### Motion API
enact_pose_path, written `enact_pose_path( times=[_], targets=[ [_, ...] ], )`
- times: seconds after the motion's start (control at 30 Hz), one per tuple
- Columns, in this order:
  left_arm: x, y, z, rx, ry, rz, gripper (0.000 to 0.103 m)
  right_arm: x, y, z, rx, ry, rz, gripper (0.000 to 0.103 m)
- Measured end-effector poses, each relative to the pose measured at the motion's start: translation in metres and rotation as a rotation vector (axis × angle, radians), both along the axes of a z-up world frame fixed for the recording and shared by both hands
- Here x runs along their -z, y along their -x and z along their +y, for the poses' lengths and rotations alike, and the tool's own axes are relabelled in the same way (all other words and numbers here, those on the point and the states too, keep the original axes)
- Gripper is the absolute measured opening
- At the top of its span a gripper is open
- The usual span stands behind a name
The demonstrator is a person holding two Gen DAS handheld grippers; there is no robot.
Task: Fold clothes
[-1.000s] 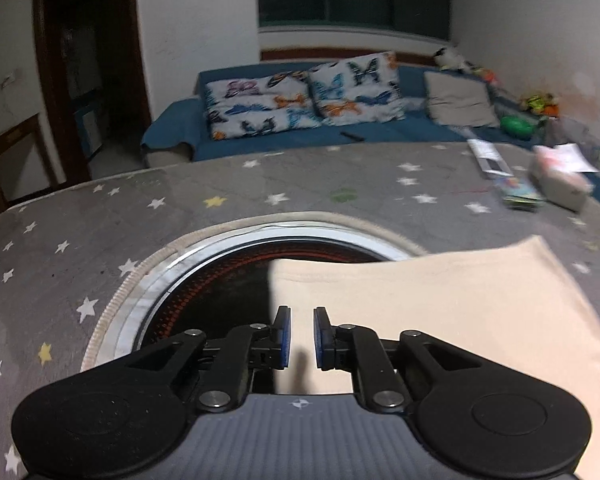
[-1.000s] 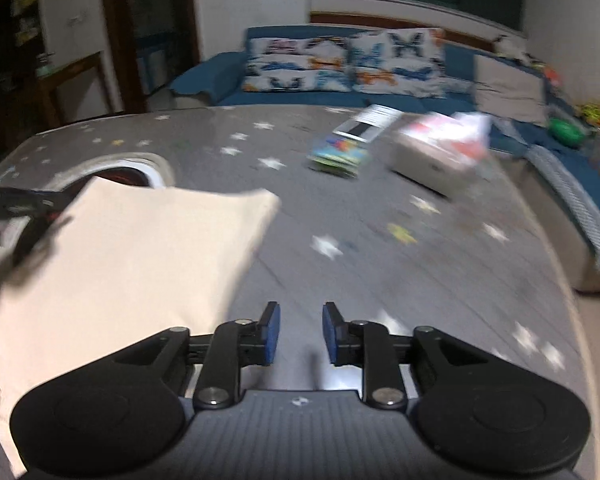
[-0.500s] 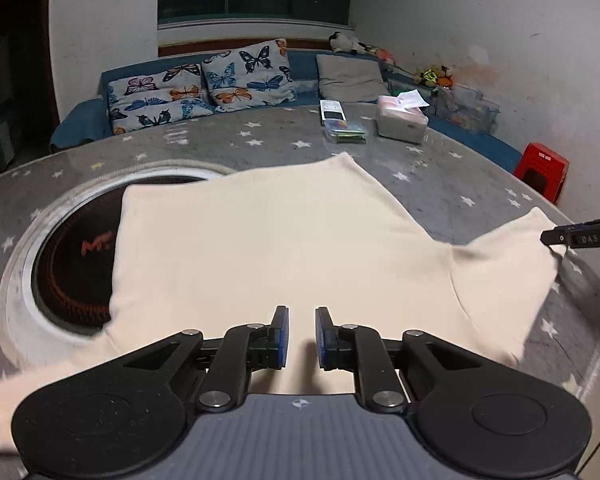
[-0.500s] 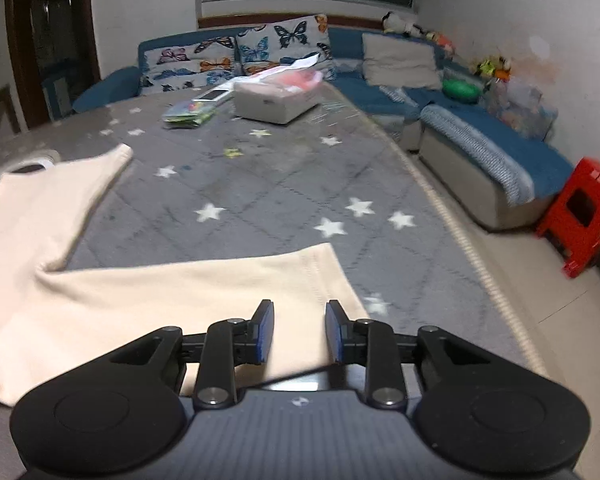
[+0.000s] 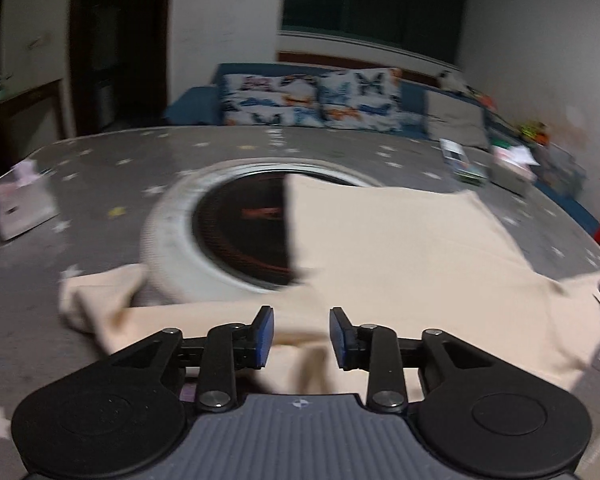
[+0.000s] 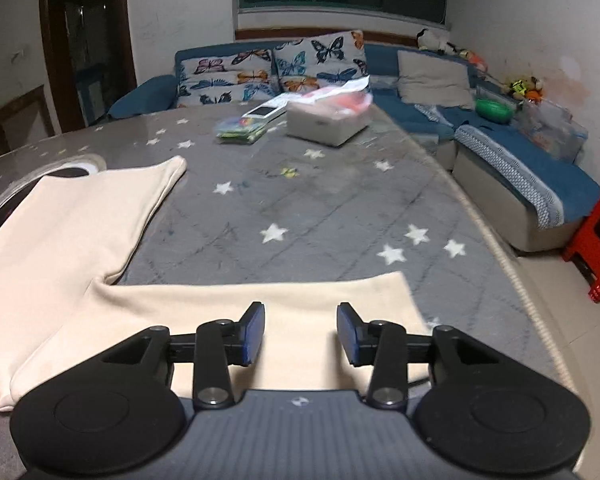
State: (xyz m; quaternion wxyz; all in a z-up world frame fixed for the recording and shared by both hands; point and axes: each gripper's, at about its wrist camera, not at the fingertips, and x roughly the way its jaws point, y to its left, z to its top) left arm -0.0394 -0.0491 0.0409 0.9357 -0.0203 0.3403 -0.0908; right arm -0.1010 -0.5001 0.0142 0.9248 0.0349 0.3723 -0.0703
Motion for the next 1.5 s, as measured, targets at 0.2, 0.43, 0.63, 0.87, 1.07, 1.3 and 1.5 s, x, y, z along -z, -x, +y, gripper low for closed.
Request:
enact_pose_path(
  times=[0.2, 0.43, 0.63, 0.87, 1.07, 1.3, 1.5],
  targets=[
    [0.011, -0.014, 0.047, -0.173, -0.066, 0.011, 0.035, 0.008, -0.002, 0.0, 0.016, -0.023, 0.018, 0.043],
    [0.022, -0.014, 0.094, -0.402, -0.188, -0.01, 0.034, 0.009, -0.004, -0.001, 0.013, -0.028, 0.03, 0.047],
    [0.024, -0.008, 0.127, -0.546, -0.221, -0.012, 0.043, 0.01, -0.005, -0.001, 0.01, -0.023, 0.034, 0.048],
    [0.018, -0.007, 0.123, -0.516, -0.19, -0.018, 0.044, 0.01, -0.006, -0.001, 0.012, -0.022, 0.035, 0.05],
    [0.021, -0.025, 0.096, -0.405, -0.193, -0.018, 0.044, 0.01, -0.006, 0.0, 0.014, -0.021, 0.036, 0.05],
    [0.028, -0.054, 0.094, -0.385, -0.275, -0.045, 0.046, 0.009, -0.005, 0.0, 0.015, -0.02, 0.036, 0.052],
    [0.016, -0.052, 0.098, -0.402, -0.221, -0.028, 0.044, 0.01, -0.006, 0.0, 0.014, -0.019, 0.036, 0.052]
  ],
)
